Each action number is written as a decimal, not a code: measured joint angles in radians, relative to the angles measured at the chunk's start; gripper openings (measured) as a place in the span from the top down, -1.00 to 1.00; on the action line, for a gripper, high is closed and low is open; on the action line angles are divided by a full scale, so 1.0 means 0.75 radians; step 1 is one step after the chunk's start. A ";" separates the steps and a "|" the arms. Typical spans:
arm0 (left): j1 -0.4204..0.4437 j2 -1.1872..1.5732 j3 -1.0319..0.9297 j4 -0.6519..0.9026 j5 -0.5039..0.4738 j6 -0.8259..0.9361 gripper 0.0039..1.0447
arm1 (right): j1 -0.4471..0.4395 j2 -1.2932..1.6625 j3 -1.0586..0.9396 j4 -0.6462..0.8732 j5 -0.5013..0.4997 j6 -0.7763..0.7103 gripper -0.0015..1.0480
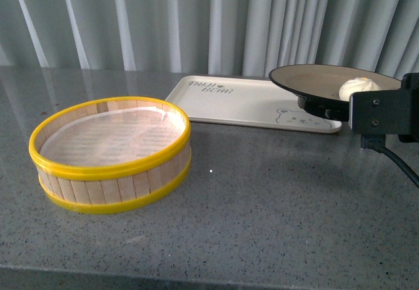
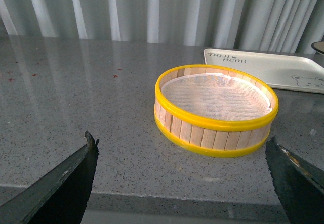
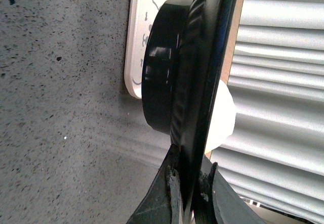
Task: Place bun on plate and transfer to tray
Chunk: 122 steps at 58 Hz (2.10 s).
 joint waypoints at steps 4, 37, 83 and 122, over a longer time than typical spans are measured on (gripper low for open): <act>0.000 0.001 0.000 0.000 0.000 0.000 -0.88 | -0.001 0.051 0.039 0.008 0.005 0.003 0.94; 0.000 0.000 0.000 0.000 0.000 0.000 -0.88 | 0.004 0.290 0.312 -0.039 0.025 0.042 0.94; 0.000 0.001 0.000 0.000 0.000 0.000 -0.88 | 0.027 0.446 0.495 -0.129 0.042 0.028 0.94; 0.000 0.000 0.000 0.000 0.000 0.000 -0.88 | 0.065 0.495 0.545 -0.149 0.087 0.025 0.94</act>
